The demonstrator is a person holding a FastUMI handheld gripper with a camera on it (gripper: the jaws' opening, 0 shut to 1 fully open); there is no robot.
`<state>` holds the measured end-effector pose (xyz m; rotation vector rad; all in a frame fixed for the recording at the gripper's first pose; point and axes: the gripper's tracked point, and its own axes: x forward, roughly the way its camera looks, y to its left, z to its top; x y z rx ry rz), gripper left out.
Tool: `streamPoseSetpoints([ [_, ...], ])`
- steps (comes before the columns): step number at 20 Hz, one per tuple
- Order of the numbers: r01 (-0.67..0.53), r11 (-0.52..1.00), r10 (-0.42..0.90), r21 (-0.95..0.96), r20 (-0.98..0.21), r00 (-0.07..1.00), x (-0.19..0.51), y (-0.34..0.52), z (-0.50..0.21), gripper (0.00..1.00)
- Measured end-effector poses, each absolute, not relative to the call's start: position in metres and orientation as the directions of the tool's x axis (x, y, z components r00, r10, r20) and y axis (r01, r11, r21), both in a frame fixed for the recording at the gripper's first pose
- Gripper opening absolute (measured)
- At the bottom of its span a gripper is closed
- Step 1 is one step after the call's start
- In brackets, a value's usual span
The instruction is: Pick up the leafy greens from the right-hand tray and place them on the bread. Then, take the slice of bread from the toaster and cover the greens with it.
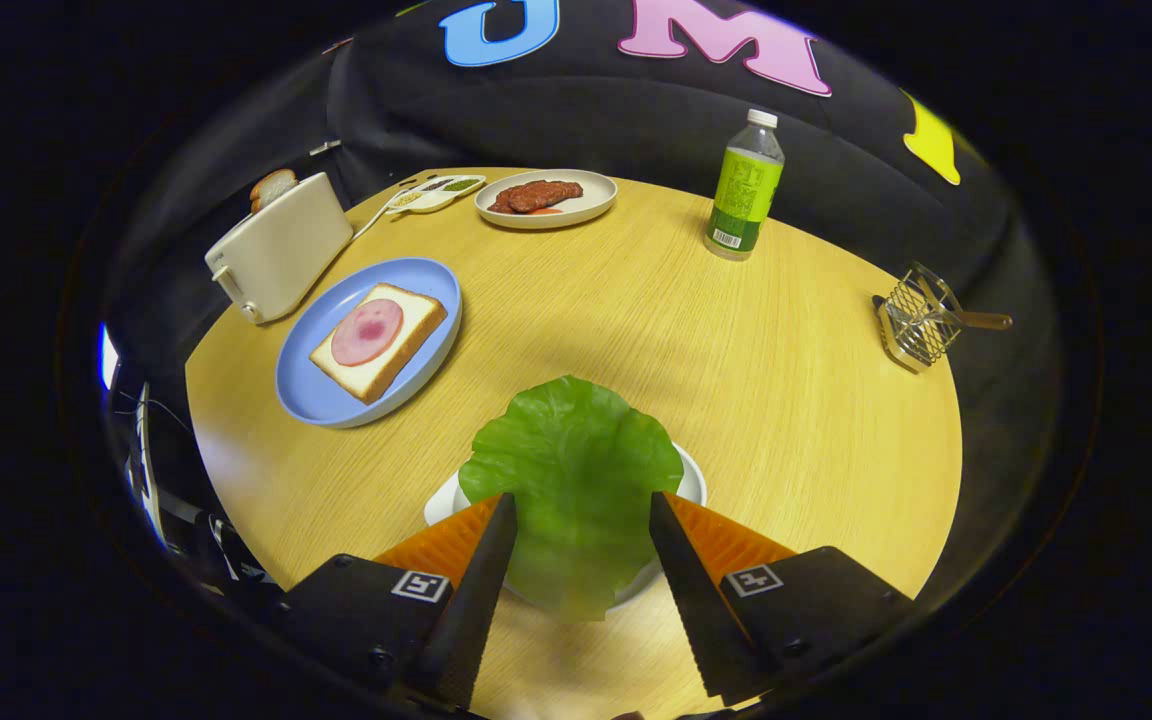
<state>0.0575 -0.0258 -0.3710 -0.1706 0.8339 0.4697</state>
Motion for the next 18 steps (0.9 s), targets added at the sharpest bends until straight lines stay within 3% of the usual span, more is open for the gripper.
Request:
streamPoseSetpoints([
  [7,-0.493,0.869,0.322,0.035,-0.797,0.510,0.064,-0.020,-0.400,0.77],
  [11,-0.491,0.871,0.304,0.014,-0.801,0.516,0.067,-0.022,-0.400,0.63],
  [14,-0.457,0.889,0.293,0.029,-0.803,0.519,0.068,-0.023,-0.400,0.22],
  [15,-0.460,0.887,0.296,0.029,-0.801,0.520,0.068,-0.023,-0.401,0.14],
  [18,-0.450,0.891,0.309,0.053,-0.797,0.518,0.067,-0.023,-0.395,0.06],
])
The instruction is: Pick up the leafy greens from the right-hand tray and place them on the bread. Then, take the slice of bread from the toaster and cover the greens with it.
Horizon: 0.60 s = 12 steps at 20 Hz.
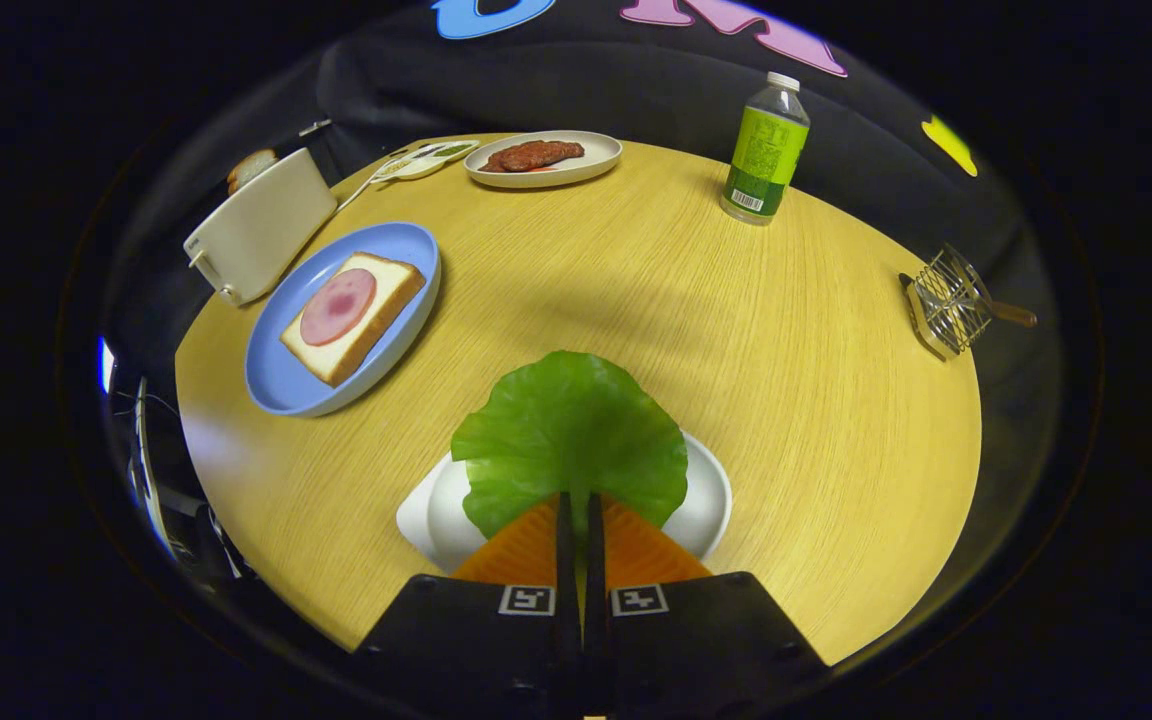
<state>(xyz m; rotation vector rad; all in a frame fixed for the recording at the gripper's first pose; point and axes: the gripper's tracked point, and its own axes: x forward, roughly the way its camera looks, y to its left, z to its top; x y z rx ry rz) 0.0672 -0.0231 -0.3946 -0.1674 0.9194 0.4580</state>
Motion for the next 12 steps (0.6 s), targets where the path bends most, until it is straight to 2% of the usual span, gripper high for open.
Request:
streamPoseSetpoints([
  [12,-0.491,0.870,0.378,0.042,-0.695,0.611,0.056,0.014,-0.292,0.06],
])
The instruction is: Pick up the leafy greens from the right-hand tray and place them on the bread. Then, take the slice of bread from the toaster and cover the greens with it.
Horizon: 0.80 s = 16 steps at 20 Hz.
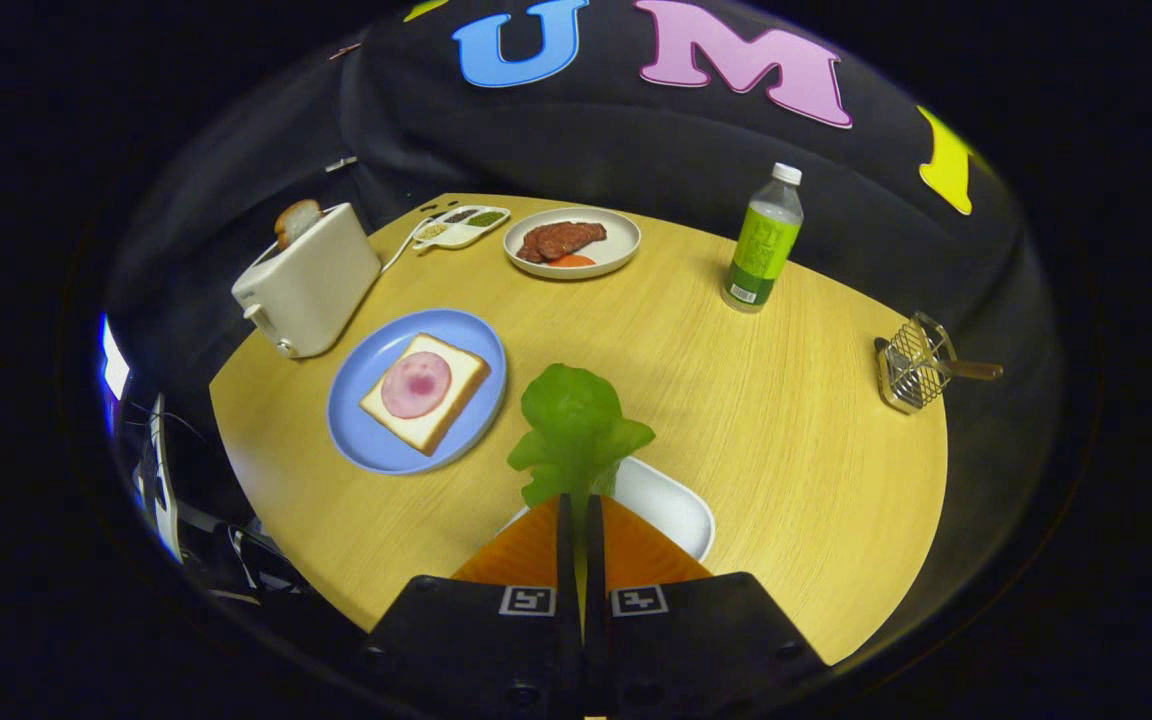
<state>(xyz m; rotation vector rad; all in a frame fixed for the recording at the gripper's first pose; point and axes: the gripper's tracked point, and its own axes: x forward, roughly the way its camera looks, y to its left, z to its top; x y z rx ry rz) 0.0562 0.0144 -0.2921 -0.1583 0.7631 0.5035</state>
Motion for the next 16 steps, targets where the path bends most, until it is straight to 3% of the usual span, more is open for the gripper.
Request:
streamPoseSetpoints([
  [7,-0.560,0.824,0.474,0.089,-0.649,0.595,0.050,0.097,-0.252,0.05],
  [16,-0.614,0.786,0.496,0.070,-0.665,0.559,0.056,0.180,-0.258,0.06],
])
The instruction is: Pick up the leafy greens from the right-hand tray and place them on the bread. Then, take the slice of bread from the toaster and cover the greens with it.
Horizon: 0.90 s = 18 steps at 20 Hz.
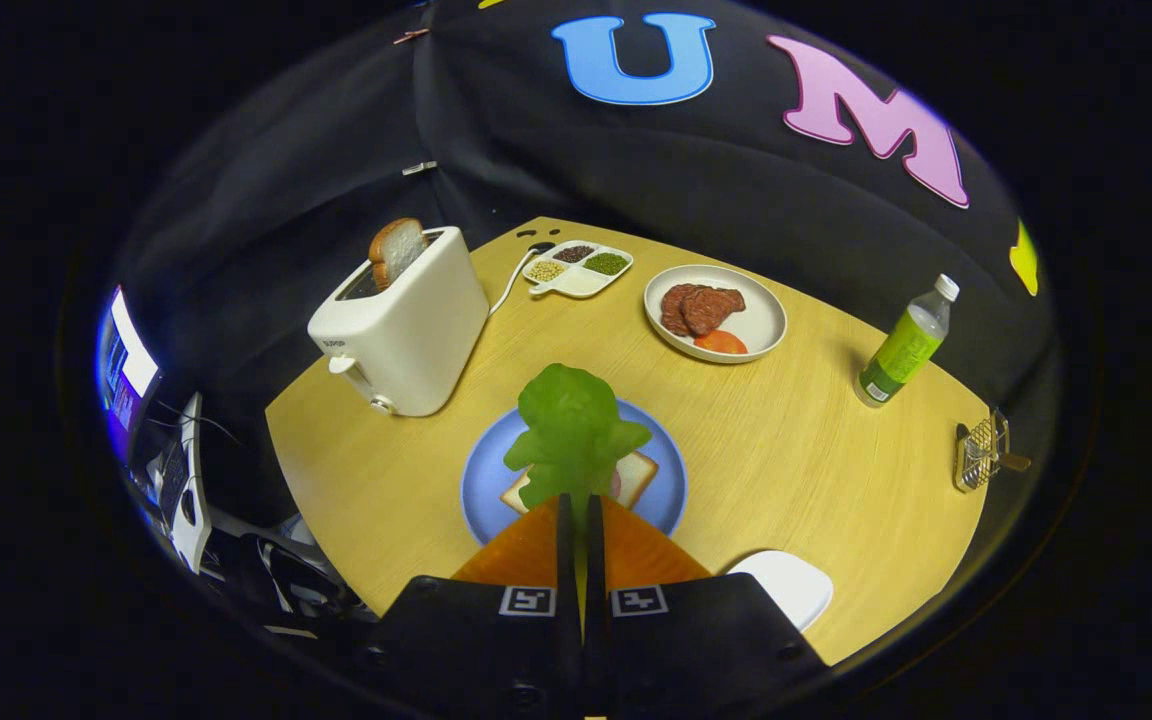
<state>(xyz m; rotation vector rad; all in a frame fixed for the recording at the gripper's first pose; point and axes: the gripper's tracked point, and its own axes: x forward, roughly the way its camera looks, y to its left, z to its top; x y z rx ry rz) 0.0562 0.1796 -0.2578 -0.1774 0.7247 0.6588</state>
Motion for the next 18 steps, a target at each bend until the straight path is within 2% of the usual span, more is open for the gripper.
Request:
streamPoseSetpoints([
  [9,-0.605,0.795,0.455,0.044,-0.703,0.546,0.073,0.204,-0.285,0.07],
  [11,-0.602,0.796,0.460,0.059,-0.704,0.540,0.077,0.208,-0.290,0.14],
  [16,-0.568,0.823,0.417,0.023,-0.703,0.576,0.088,0.199,-0.295,0.77],
  [18,-0.565,0.825,0.424,0.026,-0.690,0.587,0.084,0.200,-0.288,0.76],
])
